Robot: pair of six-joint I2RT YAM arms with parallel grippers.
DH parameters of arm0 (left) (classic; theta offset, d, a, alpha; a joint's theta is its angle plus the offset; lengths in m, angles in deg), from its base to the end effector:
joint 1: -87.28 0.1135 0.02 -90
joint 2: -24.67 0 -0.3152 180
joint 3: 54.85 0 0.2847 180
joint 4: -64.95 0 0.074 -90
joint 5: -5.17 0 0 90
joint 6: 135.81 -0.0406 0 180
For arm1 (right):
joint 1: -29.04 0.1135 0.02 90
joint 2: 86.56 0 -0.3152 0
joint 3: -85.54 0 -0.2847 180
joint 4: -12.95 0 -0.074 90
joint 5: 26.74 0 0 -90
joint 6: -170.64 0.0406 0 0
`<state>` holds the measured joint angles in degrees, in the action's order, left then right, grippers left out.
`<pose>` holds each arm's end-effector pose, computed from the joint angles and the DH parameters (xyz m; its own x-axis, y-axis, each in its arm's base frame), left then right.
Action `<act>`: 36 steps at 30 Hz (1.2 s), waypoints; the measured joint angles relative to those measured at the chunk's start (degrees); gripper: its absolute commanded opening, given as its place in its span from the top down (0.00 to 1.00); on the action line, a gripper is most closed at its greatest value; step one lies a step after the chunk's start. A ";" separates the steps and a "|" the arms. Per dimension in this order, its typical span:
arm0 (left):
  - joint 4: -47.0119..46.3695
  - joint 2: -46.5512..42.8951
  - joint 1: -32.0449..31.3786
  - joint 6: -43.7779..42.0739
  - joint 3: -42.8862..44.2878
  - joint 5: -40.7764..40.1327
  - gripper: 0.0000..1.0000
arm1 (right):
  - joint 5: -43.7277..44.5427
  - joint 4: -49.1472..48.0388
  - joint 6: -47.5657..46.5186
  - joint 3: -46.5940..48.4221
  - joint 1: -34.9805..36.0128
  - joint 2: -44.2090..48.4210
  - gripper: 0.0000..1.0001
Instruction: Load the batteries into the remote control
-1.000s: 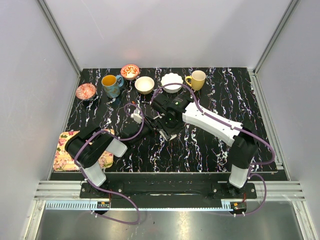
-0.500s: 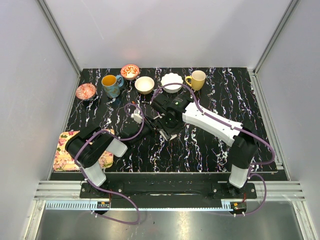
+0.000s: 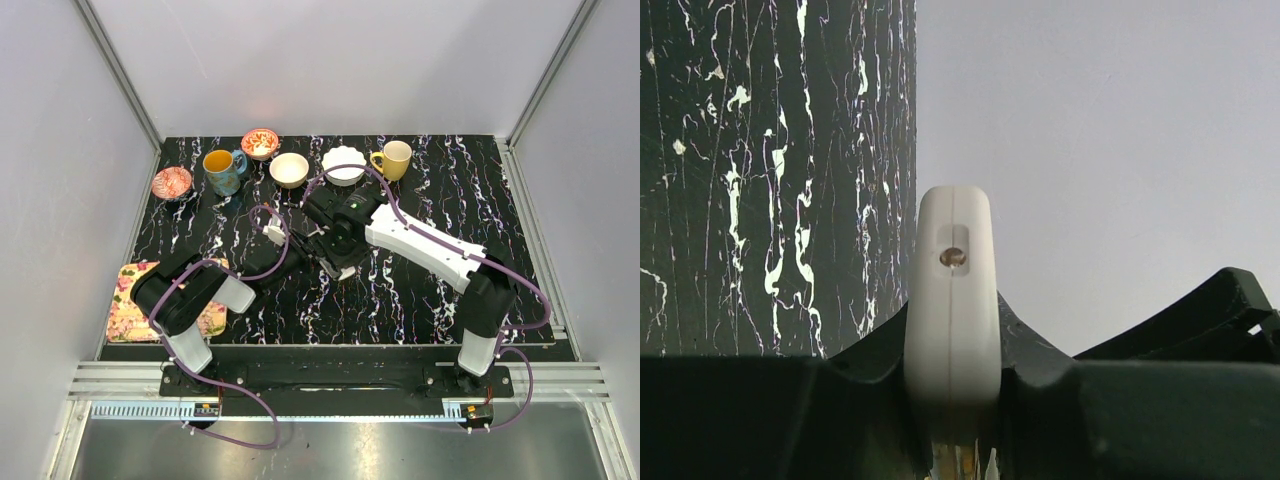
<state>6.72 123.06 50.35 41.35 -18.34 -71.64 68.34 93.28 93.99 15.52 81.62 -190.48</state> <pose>0.2450 -0.1958 0.1670 -0.7686 -0.6388 -0.0349 -0.0128 0.0700 -0.9975 0.2520 0.3234 0.3393 -0.7484 -0.5996 -0.2835 -0.6205 0.7840 -0.0203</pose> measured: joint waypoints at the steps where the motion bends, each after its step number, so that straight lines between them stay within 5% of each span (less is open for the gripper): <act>1: 0.00 0.00 -0.02 0.00 0.04 0.07 1.00 | 0.04 -0.02 -0.02 0.09 0.00 0.00 0.37; 24: -0.35 0.04 -0.20 1.14 0.35 1.03 1.00 | 6.01 -5.01 2.64 1.05 -0.24 5.68 0.32; 32: -0.46 -0.74 1.57 0.20 -2.29 0.94 1.00 | 10.47 -15.52 10.38 -24.11 -7.30 31.08 0.42; 36: -0.50 -4.17 1.60 -0.72 -5.25 1.05 1.00 | 7.02 -23.23 12.00 -36.48 -8.04 31.82 0.48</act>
<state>6.22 118.89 51.94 40.63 -23.59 -70.59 75.36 70.04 105.98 -20.96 73.57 -158.66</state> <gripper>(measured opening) 0.250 0.556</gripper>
